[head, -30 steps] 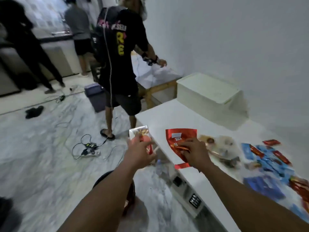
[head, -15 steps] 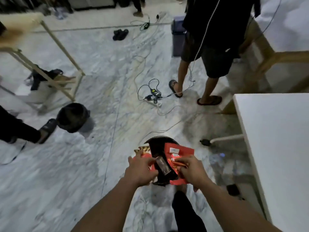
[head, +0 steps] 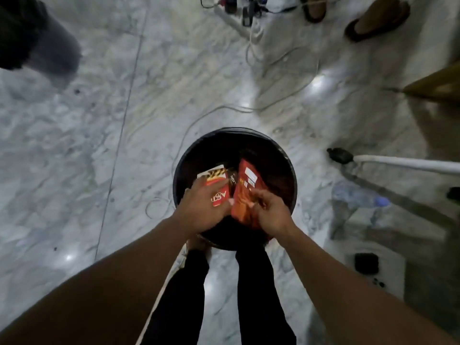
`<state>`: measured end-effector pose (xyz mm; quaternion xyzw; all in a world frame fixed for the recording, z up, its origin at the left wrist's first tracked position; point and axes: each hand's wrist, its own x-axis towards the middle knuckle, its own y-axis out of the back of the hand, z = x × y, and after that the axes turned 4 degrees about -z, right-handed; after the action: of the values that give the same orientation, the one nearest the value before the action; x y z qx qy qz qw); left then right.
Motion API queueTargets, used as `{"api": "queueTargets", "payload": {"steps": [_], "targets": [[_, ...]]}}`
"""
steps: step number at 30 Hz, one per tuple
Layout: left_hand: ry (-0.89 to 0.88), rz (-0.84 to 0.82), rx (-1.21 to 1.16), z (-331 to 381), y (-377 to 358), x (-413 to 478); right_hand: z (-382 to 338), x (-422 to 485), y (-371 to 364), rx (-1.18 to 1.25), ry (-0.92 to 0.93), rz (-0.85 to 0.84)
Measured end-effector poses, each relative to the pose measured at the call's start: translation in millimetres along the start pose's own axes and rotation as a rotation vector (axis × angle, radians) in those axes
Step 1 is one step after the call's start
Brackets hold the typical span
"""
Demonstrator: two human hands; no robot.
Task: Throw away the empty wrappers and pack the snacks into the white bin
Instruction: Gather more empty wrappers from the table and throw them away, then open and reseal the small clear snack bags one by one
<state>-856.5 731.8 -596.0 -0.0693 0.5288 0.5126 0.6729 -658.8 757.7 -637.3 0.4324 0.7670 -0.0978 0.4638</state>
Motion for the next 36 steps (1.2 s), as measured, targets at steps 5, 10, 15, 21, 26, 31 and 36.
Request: {"api": "queueTargets", "payload": {"steps": [5,10,15,21,26,31,36], "targets": [[0.027,-0.112,0.076,-25.1,3.6,7.7,4.9,0.2,-10.1,0.016,-0.122,0.041],[0.003,-0.239,0.299,18.1,42.1,-24.8,-33.8,-49.6,16.1,0.017,-0.135,0.019],[-0.135,-0.280,0.439,113.4,94.1,-94.8,-102.2,-139.4,62.3,-0.004,-0.081,0.131],[-0.379,-0.246,0.572,216.6,130.3,-202.7,-163.8,-289.2,102.6,0.054,0.005,0.236],[-0.485,-0.333,0.756,279.8,103.7,-279.4,-148.3,-405.6,132.2,0.114,0.036,0.432],[-0.671,-0.392,0.875,349.0,37.9,-364.1,-88.3,-508.1,166.5,0.214,0.020,0.689],[-0.838,-0.406,0.931,389.6,-59.3,-440.9,4.8,-600.9,178.5,0.299,-0.021,0.847]]}}
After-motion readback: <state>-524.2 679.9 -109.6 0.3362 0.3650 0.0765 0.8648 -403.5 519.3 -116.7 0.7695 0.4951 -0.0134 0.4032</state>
